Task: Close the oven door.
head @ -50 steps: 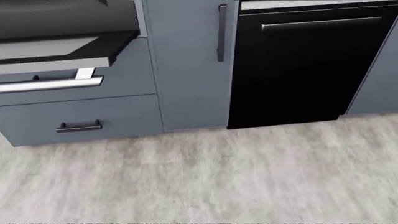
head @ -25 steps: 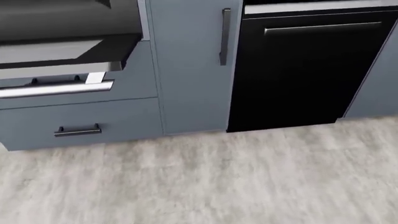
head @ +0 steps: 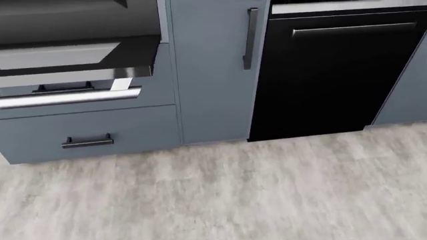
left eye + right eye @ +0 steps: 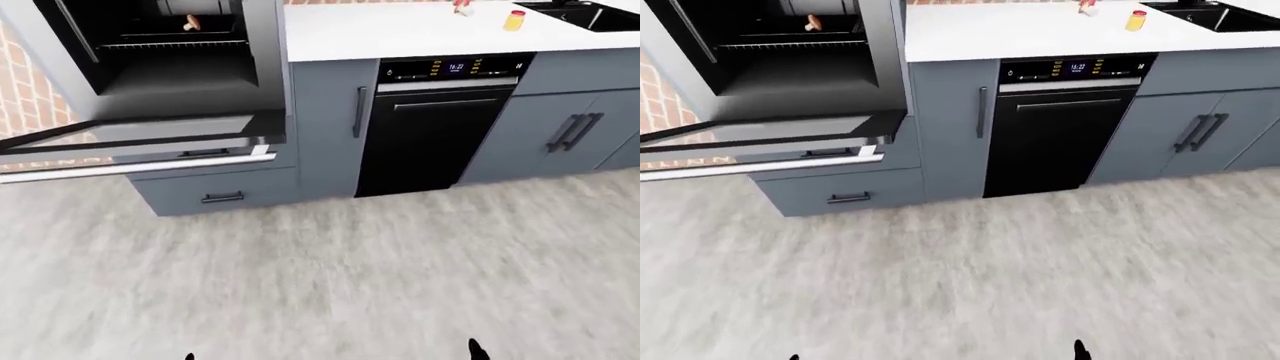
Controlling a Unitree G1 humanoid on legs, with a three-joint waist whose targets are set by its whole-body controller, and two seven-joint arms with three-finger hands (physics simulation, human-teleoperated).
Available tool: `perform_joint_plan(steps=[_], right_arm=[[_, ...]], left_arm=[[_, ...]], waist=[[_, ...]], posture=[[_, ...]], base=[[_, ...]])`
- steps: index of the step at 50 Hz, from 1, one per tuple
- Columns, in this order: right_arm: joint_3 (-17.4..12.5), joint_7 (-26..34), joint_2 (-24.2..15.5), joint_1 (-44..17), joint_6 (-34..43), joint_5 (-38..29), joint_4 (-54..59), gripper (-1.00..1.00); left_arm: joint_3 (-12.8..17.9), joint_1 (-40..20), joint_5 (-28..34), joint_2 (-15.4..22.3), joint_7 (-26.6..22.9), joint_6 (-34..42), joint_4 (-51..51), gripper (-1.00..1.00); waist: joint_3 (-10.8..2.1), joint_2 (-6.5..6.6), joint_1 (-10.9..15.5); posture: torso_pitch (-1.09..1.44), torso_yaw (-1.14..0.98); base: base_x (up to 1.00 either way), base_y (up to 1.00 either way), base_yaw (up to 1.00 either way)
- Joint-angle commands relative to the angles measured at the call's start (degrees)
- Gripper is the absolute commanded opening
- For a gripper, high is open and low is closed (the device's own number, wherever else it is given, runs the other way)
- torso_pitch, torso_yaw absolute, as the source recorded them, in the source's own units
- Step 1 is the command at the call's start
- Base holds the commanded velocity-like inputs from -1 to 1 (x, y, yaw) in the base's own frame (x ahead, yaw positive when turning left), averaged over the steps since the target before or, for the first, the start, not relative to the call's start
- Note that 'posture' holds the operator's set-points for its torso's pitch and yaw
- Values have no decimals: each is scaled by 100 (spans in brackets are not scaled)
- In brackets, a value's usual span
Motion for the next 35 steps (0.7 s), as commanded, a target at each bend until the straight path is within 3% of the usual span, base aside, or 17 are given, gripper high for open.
perform_joint_plan(steps=[1,4,8,10,12,13,15,22,25,27,28,32,35], right_arm=[[9,26,-4,-21,-125,3,-65,100],[-5,45,-16,-35,-119,18,-67,100],[-3,34,3,-6,-113,-8,-64,100],[-4,37,-3,-17,-105,-14,-65,100],[-5,47,-1,-11,-111,-15,-65,100],[-7,50,-3,-9,-108,-14,-65,100],[-6,55,-5,-23,-102,-10,-66,100],[10,60,17,-16,-111,-8,-66,100],[13,51,18,2,-118,-7,-64,100],[12,55,12,0,-118,-6,-65,100],[12,58,10,0,-114,-6,-64,100],[8,59,9,5,-114,-7,-64,100],[7,56,12,10,-117,-14,-64,100]], left_arm=[[43,-13,-33,135,14,-145,-99,100],[39,-16,-21,136,33,-141,-98,100],[36,-15,2,140,40,-145,-97,100],[44,-13,-5,132,29,-142,-98,100],[40,-2,-5,125,35,-148,-98,100],[41,-2,-11,123,31,-142,-98,100],[41,-3,-16,125,29,-136,-98,100],[61,-15,-28,139,0,-111,-97,100],[72,-17,-14,143,-4,-109,-96,100],[72,-15,0,143,2,-116,-96,100],[72,-11,3,139,3,-120,-96,100],[77,-5,14,140,6,-125,-97,100],[75,2,23,140,9,-132,-97,100]], waist=[[-56,-20,16],[-90,47,16],[-44,303,38],[-51,529,42],[-161,960,86],[-106,673,115],[-66,667,133],[-36,314,95],[-34,68,84],[-113,-241,54],[-50,5,6],[-94,12,0],[-54,162,27]], posture=[[0,0],[0,0],[0,0],[0,0],[0,0],[0,0],[0,0],[0,0],[0,0],[0,0],[0,0],[0,0],[0,0]], base=[[0,20,0],[0,20,0],[0,21,0],[0,21,0],[0,20,0],[0,21,0],[0,21,0],[0,21,0],[0,21,0],[0,20,0],[0,20,0],[0,21,0],[0,21,0]])
